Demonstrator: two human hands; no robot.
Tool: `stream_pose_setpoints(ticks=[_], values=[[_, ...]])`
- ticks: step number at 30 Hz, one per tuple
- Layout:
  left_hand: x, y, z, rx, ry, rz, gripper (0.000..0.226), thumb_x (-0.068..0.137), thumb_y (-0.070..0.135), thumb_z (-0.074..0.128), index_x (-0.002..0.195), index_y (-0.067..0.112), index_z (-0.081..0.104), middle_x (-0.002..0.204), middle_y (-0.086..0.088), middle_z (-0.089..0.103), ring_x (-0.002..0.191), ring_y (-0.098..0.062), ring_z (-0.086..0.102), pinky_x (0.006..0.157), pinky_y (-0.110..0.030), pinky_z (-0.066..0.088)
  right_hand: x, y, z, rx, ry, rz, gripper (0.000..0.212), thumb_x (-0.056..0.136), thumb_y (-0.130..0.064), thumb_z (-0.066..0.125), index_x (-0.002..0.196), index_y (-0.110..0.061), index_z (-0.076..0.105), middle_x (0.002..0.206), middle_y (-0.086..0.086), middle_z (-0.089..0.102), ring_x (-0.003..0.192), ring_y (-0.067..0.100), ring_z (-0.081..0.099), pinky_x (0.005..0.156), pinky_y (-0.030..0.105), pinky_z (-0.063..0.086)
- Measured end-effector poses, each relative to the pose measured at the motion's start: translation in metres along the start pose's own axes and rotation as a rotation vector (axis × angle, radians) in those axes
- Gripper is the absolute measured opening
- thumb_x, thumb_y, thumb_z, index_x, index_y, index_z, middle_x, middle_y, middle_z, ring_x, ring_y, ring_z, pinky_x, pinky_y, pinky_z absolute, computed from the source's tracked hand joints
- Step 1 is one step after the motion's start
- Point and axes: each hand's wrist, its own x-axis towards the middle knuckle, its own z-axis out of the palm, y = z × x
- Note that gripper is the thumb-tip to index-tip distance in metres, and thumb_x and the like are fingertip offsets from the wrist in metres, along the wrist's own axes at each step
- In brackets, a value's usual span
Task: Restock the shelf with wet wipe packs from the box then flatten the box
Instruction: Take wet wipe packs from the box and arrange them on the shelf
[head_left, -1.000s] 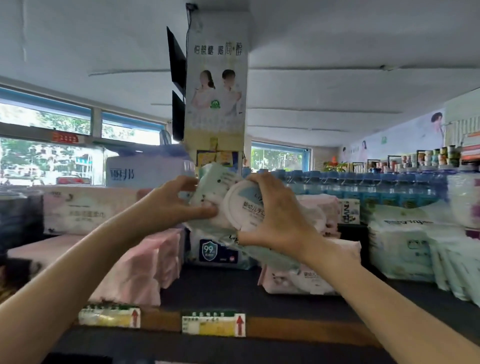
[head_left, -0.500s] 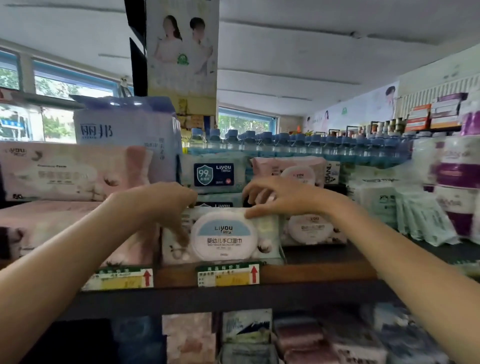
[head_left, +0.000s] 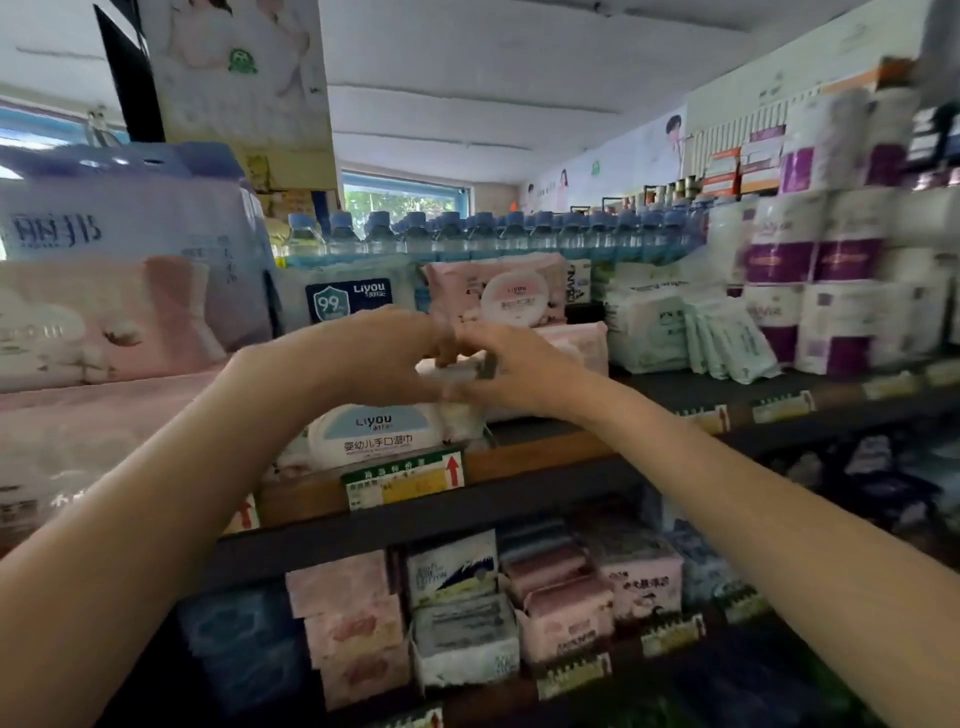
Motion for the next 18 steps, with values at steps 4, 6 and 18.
stream_pose_setpoints(ticks=[4, 6, 18], values=[[0.012, 0.057, 0.021, -0.127, 0.285, 0.223, 0.034, 0.088, 0.027, 0.048, 0.119, 0.014, 0.054, 0.116, -0.004, 0.059, 0.105, -0.022, 0.056, 0.089, -0.034, 0.045, -0.070, 0.001, -0.034, 0.069, 0.116, 0.210, 0.018, 0.089, -0.023, 0.059, 0.106, -0.018, 0.063, 0.100, -0.003, 0.061, 0.094, 0.010, 0.058, 0.081, 0.021, 0.047], [0.024, 0.098, 0.039, -0.193, 0.301, 0.360, 0.038, 0.086, 0.037, 0.045, 0.114, 0.014, 0.057, 0.111, -0.005, 0.060, 0.101, -0.024, 0.057, 0.084, -0.034, 0.046, -0.123, 0.007, -0.060, -0.011, 0.107, 0.368, 0.016, 0.090, -0.025, 0.059, 0.104, -0.021, 0.064, 0.104, -0.001, 0.064, 0.097, 0.013, 0.059, 0.086, 0.029, 0.049], [-0.057, 0.511, 0.144, -0.329, -0.296, 1.206, 0.029, 0.090, 0.014, 0.050, 0.118, 0.009, 0.057, 0.118, -0.011, 0.063, 0.111, -0.026, 0.058, 0.090, -0.030, 0.043, -0.630, -0.055, -0.112, -0.136, 0.069, 1.585, 0.023, 0.091, -0.020, 0.056, 0.107, -0.005, 0.064, 0.096, 0.002, 0.060, 0.092, 0.016, 0.058, 0.072, 0.019, 0.043]])
